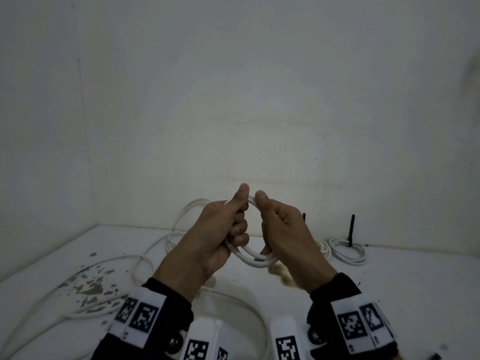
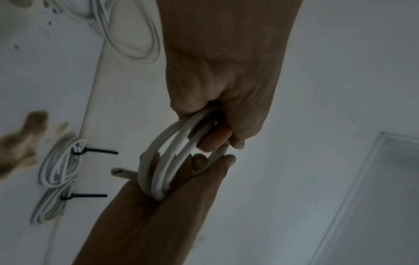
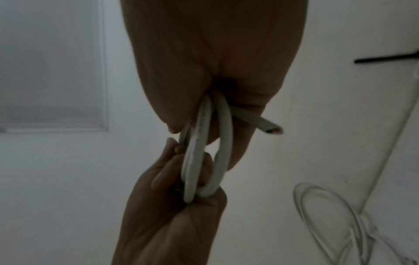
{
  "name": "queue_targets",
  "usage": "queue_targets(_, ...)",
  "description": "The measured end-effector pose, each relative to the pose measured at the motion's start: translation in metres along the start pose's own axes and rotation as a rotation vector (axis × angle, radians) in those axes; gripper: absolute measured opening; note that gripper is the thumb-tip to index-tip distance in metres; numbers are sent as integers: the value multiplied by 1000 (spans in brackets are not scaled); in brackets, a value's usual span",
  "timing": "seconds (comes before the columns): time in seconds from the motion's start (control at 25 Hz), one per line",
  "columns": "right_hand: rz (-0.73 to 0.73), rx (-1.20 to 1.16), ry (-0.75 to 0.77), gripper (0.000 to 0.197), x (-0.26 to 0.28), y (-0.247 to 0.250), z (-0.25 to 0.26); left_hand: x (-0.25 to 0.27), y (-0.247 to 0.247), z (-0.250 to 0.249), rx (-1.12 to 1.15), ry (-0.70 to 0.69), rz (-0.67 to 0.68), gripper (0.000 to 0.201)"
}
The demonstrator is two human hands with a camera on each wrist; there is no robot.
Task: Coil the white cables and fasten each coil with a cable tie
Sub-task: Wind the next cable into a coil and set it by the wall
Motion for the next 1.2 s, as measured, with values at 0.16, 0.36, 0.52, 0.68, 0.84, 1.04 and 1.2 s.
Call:
queue_targets(0.16, 23, -64, 48, 47, 3, -9, -4, 0, 7, -3, 71, 2, 24, 33)
queue_targets(0.36, -120, -301, -84, 45, -1, -11, -7, -2, 8, 0, 0, 27, -20, 37)
queue_targets(0.52, -91, -139, -37, 47, 5, -15, -6, -1, 6, -2, -28, -5, -26, 35)
queue_targets(0.68, 11, -85, -53, 44, 8, -19, -3, 0, 9, -3, -9, -2, -38, 36)
queue_targets(0.84, 51, -97, -110, 44, 5, -15, -5, -2, 11, 2, -18, 27, -27, 36)
queue_targets(1.04, -61, -216, -176, 41, -4, 6, -1, -2, 8, 6, -140, 82, 85, 39)
queue_targets(1.2, -59, -259, -136, 40, -5, 12, -1, -1, 9, 2, -183, 85, 127, 40)
Point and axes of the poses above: each hand's wrist, its own x-axis away from the middle knuckle, its own y-axis out of the back of the hand, z = x × y, the point moved 2 cm from there along -x, towards the middle knuckle, and after that the axes turned 14 degrees about -x, right-handed, at the moved point
